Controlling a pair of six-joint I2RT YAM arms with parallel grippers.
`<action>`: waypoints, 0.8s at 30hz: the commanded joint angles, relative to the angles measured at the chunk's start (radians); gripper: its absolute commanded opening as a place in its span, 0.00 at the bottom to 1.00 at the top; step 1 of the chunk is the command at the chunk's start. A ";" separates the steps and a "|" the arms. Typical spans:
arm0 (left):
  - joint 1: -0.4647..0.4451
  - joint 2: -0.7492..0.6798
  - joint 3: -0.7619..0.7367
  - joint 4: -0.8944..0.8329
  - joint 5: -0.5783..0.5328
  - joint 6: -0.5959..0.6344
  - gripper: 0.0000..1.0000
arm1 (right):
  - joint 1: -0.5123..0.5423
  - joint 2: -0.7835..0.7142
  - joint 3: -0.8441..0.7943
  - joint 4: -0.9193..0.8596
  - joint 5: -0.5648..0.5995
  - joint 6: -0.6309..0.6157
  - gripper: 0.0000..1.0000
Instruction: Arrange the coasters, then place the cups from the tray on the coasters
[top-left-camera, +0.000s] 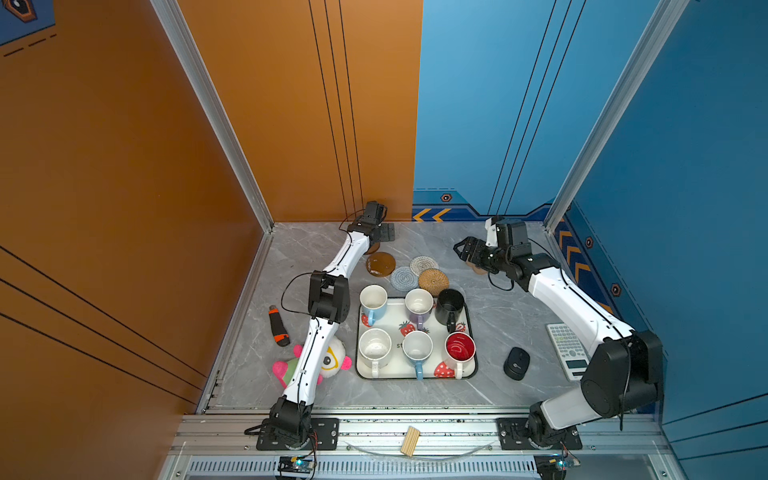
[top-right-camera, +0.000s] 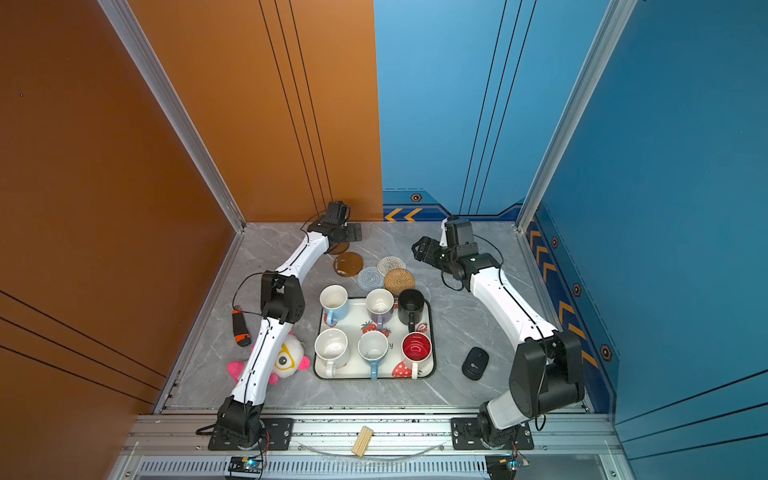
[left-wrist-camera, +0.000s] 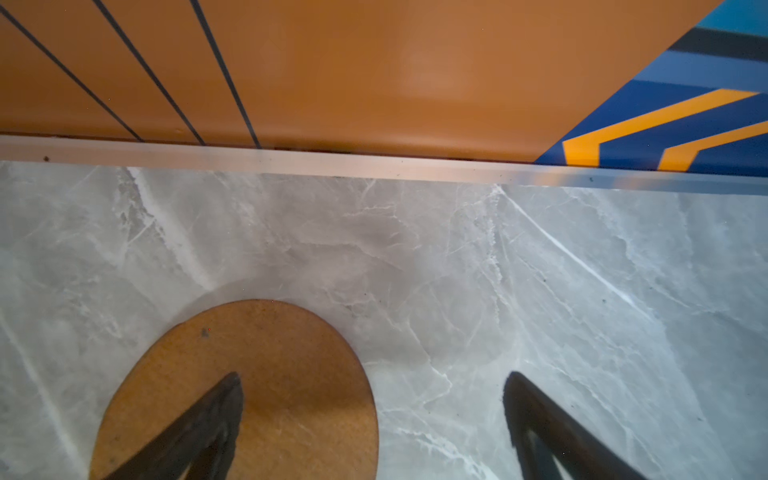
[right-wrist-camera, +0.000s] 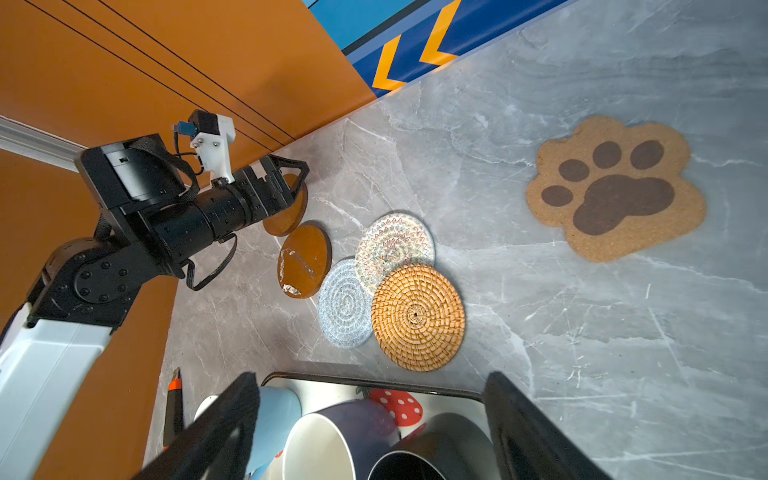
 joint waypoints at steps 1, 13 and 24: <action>-0.004 0.010 -0.002 -0.034 -0.067 0.044 0.99 | 0.005 -0.022 -0.012 -0.021 0.017 0.007 0.84; -0.011 0.003 -0.001 -0.144 -0.132 0.159 1.00 | 0.007 -0.016 -0.012 -0.022 0.009 0.010 0.84; 0.017 0.007 0.004 -0.186 -0.120 0.152 1.00 | 0.012 -0.019 -0.012 -0.022 -0.001 0.012 0.84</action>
